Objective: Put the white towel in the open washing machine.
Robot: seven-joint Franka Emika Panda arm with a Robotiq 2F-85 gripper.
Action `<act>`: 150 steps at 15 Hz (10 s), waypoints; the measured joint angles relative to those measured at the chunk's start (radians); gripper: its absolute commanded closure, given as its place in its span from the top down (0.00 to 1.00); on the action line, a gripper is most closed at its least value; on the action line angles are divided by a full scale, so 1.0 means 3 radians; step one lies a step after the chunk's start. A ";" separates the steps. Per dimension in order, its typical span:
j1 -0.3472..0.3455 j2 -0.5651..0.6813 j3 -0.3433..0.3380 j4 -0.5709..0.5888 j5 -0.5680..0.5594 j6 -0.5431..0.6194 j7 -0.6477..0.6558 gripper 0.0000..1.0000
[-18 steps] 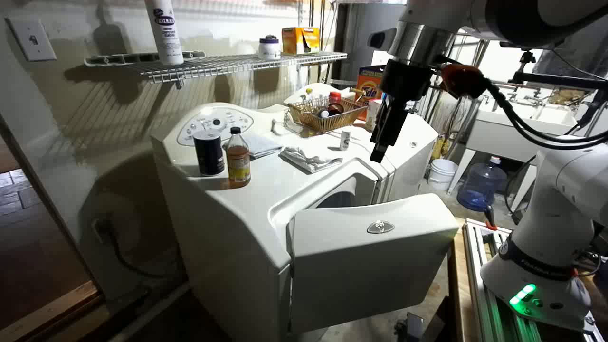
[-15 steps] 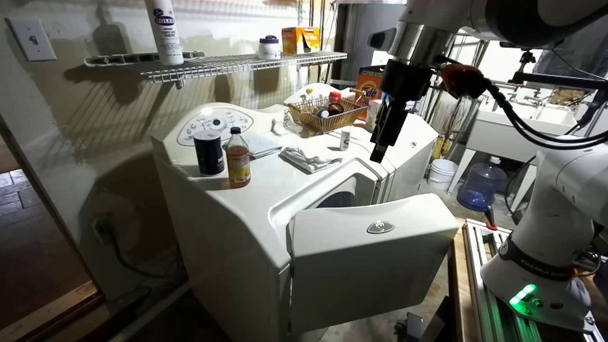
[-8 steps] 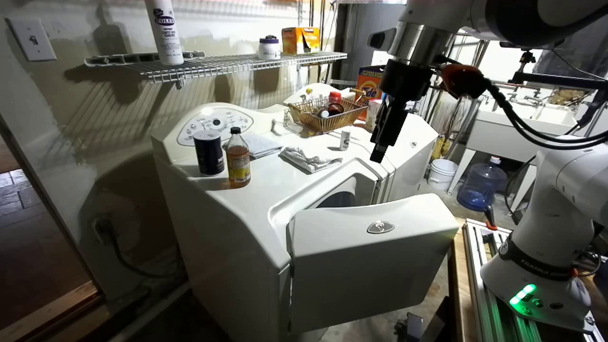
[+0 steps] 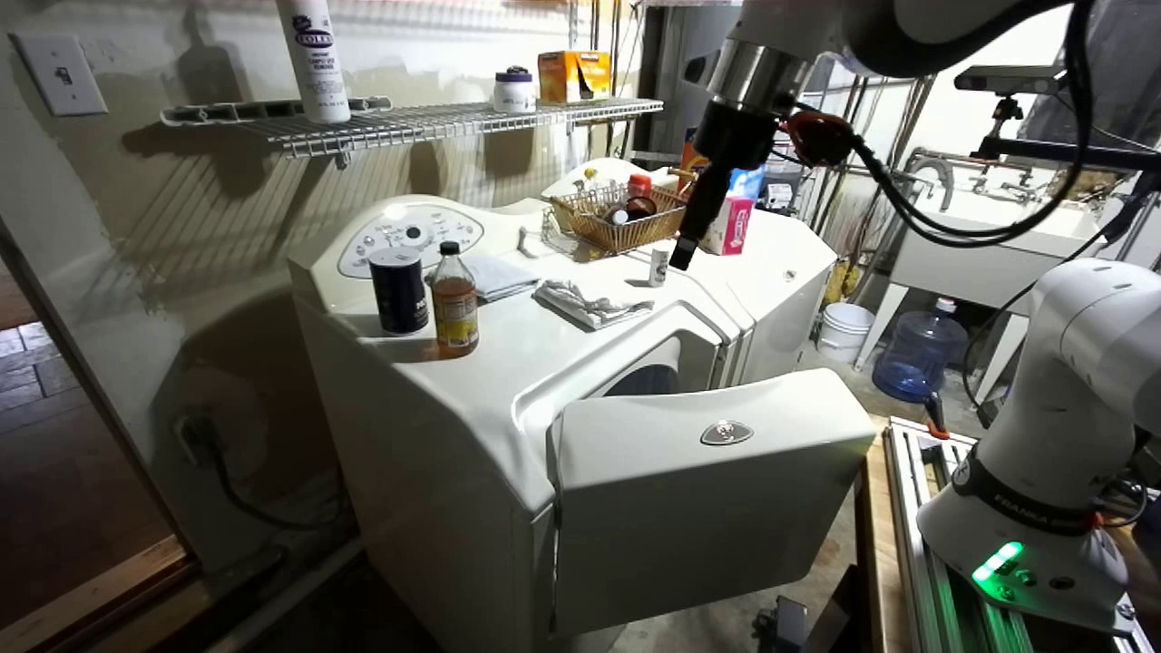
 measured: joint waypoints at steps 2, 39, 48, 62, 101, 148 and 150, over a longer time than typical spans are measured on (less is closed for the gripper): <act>-0.0129 0.0231 -0.0172 0.0125 -0.0014 0.0092 -0.0134 1.00; -0.0833 0.3319 -0.0590 0.2061 -0.0063 0.0846 -0.0253 0.66; -0.0840 0.3364 -0.0592 0.2111 -0.0063 0.0875 -0.0249 0.05; -0.0835 0.3394 -0.0592 0.2102 -0.0062 0.0870 -0.0200 0.43; -0.0606 0.2883 -0.0725 0.1636 -0.0438 0.0692 0.0320 0.03; -0.1084 0.3649 -0.0369 0.1035 0.0396 0.1336 -0.0085 0.00; -0.1072 0.3643 -0.0377 0.0999 0.0397 0.1409 -0.0079 0.00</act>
